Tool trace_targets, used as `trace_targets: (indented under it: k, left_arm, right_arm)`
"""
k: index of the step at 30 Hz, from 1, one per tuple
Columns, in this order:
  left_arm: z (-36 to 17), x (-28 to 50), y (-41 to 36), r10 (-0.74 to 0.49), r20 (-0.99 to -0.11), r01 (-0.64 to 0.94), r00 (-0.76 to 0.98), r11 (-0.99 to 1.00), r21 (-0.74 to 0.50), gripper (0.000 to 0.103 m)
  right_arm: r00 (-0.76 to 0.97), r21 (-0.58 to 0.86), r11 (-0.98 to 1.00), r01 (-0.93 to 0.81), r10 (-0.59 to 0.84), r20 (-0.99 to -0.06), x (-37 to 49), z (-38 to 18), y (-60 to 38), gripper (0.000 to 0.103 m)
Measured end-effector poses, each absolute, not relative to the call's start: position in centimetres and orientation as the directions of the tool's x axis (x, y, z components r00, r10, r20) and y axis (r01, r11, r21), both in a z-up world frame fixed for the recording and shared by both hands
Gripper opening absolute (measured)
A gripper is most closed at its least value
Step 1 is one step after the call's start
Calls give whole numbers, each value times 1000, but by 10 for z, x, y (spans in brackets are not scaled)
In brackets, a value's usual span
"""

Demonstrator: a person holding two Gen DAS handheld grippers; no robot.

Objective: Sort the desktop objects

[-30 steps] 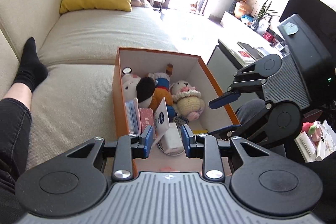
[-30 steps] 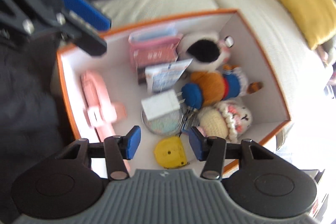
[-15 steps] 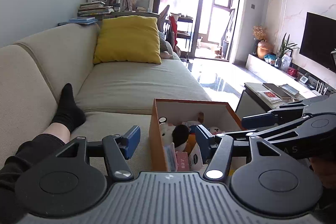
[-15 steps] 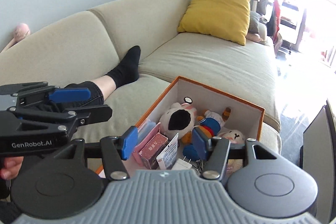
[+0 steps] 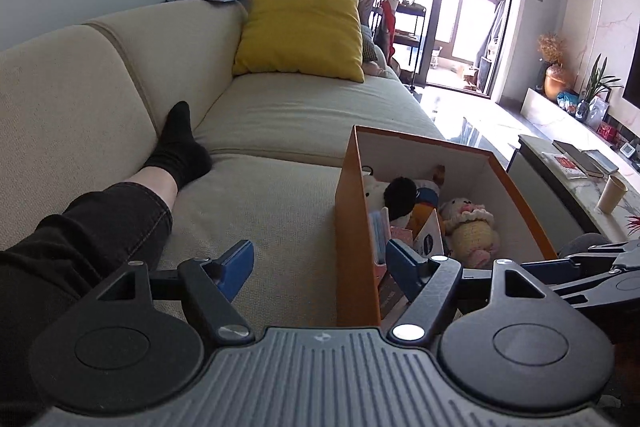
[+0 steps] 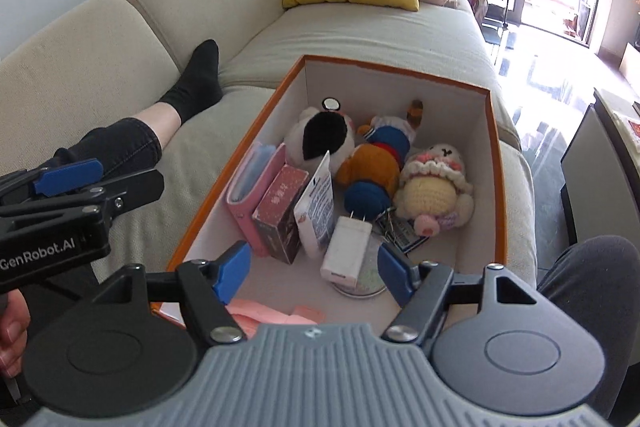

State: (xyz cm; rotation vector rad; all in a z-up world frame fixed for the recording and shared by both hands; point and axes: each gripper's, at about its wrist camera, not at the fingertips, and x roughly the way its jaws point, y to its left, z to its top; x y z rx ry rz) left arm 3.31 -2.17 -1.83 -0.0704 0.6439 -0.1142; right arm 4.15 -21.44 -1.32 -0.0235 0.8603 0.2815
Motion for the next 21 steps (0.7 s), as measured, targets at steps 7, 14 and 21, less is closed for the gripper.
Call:
trace_targets:
  k: [7,14,21]
  left_arm:
    - [-32,36,-12,-134,-658,19,741,984,-179,86]
    - [-39,36,-15,-132,-689,9,713,984,-179,86]
    - [-39,35,-17,-129,-697,8,706,985,-174,86]
  right_arm:
    - [591,71,959,-275,226,-774,37,-26,-208,73]
    - [590,46,953,-300,223,-776,33,-33,-201,73]
    - [586,55,955,-293,224,-779,33,-34,-205,73]
